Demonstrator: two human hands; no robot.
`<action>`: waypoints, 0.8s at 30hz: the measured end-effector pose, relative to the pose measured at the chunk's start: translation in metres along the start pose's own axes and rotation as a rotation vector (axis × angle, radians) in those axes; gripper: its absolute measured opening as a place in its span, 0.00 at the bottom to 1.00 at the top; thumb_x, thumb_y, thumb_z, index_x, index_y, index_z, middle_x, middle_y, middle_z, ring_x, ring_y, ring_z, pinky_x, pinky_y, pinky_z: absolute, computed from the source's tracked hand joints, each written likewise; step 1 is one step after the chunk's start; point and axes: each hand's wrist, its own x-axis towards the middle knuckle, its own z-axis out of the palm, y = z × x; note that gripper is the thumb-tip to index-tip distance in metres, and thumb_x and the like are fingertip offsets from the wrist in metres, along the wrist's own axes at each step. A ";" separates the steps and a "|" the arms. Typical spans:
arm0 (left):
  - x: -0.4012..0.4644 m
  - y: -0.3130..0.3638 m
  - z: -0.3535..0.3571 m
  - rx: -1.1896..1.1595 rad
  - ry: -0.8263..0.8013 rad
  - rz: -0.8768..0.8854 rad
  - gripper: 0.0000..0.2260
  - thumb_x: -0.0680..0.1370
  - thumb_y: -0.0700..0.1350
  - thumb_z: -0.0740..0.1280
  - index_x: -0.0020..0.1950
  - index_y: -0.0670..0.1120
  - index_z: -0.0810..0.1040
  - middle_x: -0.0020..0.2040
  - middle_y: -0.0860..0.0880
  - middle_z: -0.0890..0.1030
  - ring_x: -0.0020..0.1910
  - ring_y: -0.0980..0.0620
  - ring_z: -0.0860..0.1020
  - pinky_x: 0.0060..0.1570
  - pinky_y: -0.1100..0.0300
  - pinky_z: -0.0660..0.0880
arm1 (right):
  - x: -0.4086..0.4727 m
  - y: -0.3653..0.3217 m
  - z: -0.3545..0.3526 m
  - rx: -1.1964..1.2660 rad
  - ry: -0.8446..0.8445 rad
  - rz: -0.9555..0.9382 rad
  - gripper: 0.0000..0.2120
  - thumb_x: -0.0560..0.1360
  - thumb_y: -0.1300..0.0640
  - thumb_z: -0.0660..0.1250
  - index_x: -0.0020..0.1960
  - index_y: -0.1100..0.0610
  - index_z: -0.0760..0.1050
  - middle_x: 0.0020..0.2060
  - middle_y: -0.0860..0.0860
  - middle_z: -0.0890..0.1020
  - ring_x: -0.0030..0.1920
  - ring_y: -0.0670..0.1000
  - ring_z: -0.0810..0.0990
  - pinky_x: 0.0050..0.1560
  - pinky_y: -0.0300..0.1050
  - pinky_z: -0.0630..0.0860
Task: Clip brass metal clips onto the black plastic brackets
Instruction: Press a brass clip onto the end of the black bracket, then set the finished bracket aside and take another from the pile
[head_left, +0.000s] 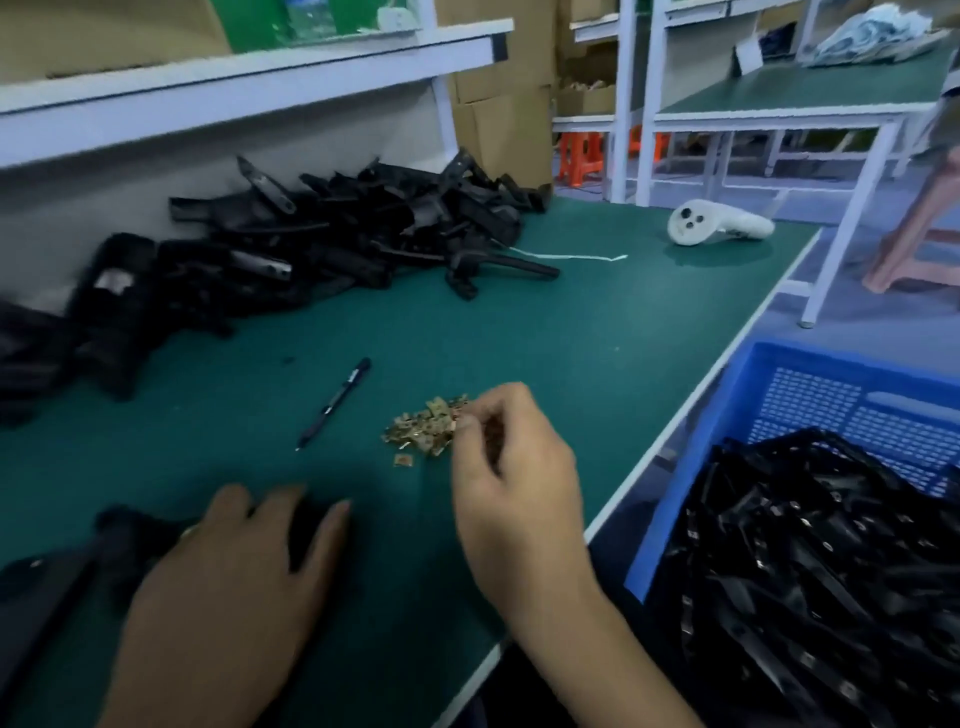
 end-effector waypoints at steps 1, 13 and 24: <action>0.002 -0.001 -0.004 -0.001 -0.051 -0.081 0.27 0.77 0.70 0.55 0.53 0.51 0.82 0.45 0.45 0.75 0.42 0.37 0.81 0.42 0.46 0.79 | 0.004 0.004 -0.003 -0.020 0.023 -0.014 0.06 0.82 0.53 0.63 0.46 0.49 0.70 0.37 0.46 0.76 0.40 0.48 0.74 0.42 0.49 0.70; 0.006 -0.025 0.009 -0.014 0.045 -0.296 0.21 0.79 0.65 0.60 0.36 0.51 0.71 0.39 0.52 0.72 0.38 0.47 0.75 0.36 0.53 0.75 | 0.013 0.017 -0.008 -0.387 -0.349 -0.284 0.06 0.78 0.48 0.68 0.54 0.42 0.80 0.46 0.39 0.75 0.46 0.44 0.77 0.43 0.46 0.77; 0.009 -0.035 0.017 -0.150 -0.093 -0.267 0.20 0.75 0.39 0.65 0.68 0.44 0.77 0.63 0.45 0.74 0.62 0.44 0.71 0.67 0.46 0.69 | 0.009 0.013 -0.002 -0.511 -0.457 -0.394 0.10 0.79 0.46 0.68 0.59 0.43 0.82 0.47 0.43 0.71 0.50 0.46 0.71 0.48 0.45 0.75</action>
